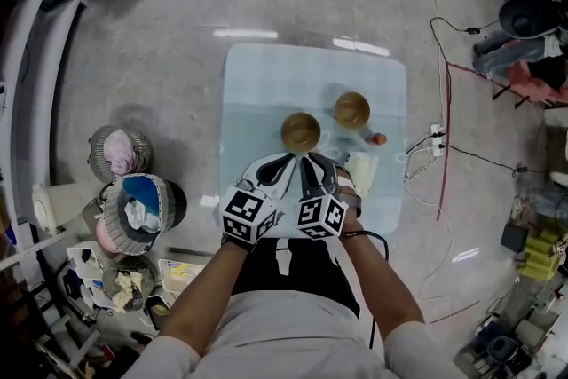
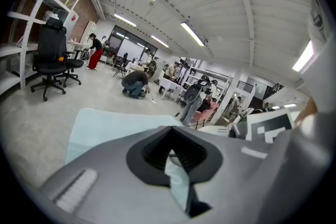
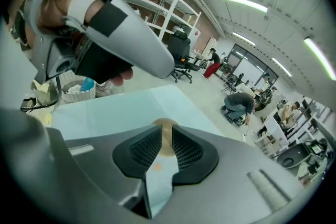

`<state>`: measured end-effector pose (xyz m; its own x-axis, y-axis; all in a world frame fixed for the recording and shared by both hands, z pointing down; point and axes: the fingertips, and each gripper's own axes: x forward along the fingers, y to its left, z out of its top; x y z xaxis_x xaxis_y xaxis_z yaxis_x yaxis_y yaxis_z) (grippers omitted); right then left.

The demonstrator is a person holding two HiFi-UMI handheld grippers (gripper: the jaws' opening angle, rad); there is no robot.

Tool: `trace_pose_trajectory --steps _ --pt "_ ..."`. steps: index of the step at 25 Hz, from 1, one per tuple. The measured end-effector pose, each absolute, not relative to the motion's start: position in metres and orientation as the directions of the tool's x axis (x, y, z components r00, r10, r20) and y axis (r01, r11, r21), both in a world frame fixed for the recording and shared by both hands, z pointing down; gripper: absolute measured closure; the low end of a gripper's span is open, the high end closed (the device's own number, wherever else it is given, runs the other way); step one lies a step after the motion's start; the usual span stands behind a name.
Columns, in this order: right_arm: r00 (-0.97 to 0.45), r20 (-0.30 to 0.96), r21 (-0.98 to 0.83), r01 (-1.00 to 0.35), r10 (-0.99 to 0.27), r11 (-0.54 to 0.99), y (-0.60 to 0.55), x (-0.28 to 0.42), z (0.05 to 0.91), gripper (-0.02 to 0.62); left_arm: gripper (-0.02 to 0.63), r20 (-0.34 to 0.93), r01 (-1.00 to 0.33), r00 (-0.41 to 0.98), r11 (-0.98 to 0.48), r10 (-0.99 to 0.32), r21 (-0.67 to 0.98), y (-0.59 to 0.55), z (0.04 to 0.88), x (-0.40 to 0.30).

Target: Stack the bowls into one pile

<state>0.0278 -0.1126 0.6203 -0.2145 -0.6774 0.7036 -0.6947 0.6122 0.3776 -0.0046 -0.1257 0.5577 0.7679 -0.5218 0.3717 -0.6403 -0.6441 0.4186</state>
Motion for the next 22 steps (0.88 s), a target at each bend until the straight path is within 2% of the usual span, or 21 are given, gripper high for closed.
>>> trace_pose_trajectory --steps 7,15,22 --pt "-0.188 0.666 0.332 -0.792 -0.722 0.513 -0.112 0.052 0.585 0.528 0.600 0.341 -0.608 0.794 -0.678 -0.503 0.414 -0.123 0.538 0.014" --pt "-0.180 0.639 0.169 -0.916 -0.748 0.365 -0.127 0.115 0.560 0.549 0.600 0.328 -0.572 0.820 -0.700 -0.469 0.428 -0.119 0.532 0.048" --pt "-0.196 0.662 0.119 -0.926 -0.723 0.360 -0.161 0.173 0.567 0.548 0.600 0.344 -0.568 0.821 -0.708 -0.455 0.420 -0.129 0.535 0.091"
